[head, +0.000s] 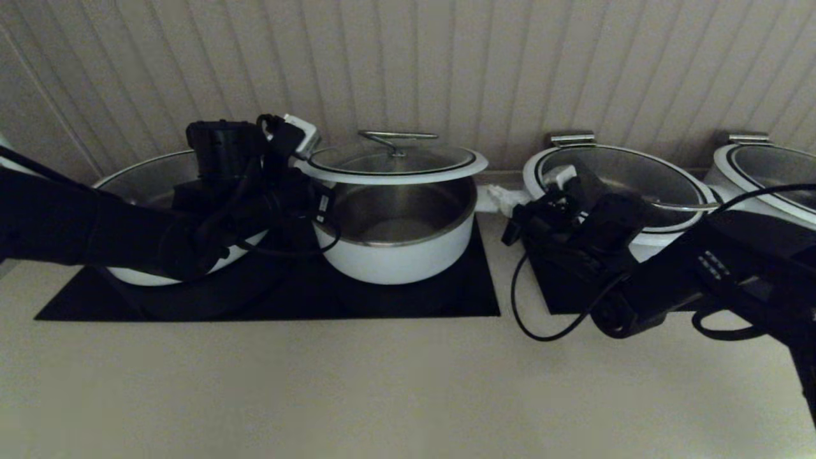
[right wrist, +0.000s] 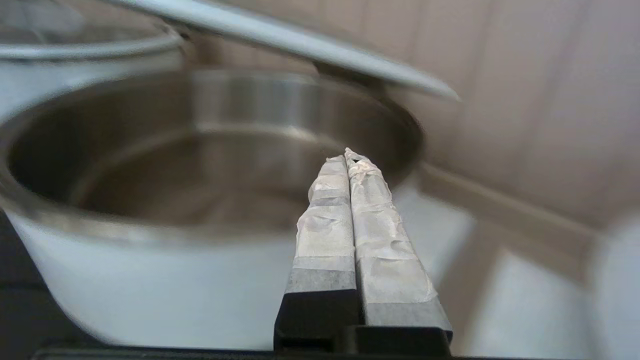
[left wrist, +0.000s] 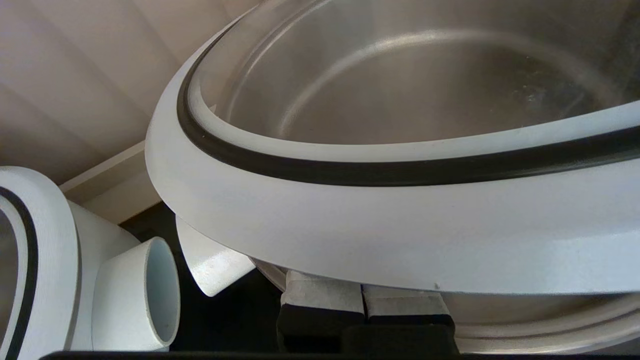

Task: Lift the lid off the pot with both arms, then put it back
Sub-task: Open the pot lid completely

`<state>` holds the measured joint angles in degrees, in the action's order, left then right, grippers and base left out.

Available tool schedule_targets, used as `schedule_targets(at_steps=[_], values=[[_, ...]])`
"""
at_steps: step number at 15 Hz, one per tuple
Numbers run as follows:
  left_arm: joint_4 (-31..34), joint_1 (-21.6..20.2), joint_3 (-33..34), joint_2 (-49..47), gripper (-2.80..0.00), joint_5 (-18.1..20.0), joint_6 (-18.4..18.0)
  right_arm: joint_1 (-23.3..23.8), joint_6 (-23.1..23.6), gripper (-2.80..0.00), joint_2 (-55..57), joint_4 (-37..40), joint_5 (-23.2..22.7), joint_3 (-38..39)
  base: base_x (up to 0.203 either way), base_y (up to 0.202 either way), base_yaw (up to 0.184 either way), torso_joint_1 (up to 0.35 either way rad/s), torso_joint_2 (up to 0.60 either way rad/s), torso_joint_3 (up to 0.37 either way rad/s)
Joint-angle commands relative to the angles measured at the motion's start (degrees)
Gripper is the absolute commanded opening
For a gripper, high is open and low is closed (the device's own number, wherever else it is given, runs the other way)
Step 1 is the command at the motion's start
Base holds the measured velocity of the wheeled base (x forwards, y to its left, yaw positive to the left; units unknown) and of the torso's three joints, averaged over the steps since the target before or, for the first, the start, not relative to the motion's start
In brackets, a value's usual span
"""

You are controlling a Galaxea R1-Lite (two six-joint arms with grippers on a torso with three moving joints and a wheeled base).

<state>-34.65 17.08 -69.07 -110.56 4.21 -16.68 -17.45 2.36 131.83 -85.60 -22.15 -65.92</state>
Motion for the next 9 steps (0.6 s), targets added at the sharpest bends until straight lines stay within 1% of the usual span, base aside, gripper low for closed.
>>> schedule_targets(at_steps=[1, 6, 9], values=[[-0.2, -0.1, 0.0, 0.0, -2.80, 0.0, -0.1, 1.8, 0.1, -2.80, -3.3, -0.4, -0.4, 5.6, 0.000, 0.000, 0.000, 0.000, 0.00, 0.000], [-0.2, -0.1, 0.0, 0.3, -2.80, 0.0, -0.1, 5.4, 0.2, -2.80, -13.4, 0.1, -0.9, 20.6, 0.000, 0.000, 0.000, 0.000, 0.00, 0.000], [-0.3, -0.1, 0.0, 0.4, -2.80, 0.0, -0.1, 5.5, 0.2, -2.80, -19.5, 0.1, -1.0, 25.5, 0.000, 0.000, 0.000, 0.000, 0.00, 0.000]])
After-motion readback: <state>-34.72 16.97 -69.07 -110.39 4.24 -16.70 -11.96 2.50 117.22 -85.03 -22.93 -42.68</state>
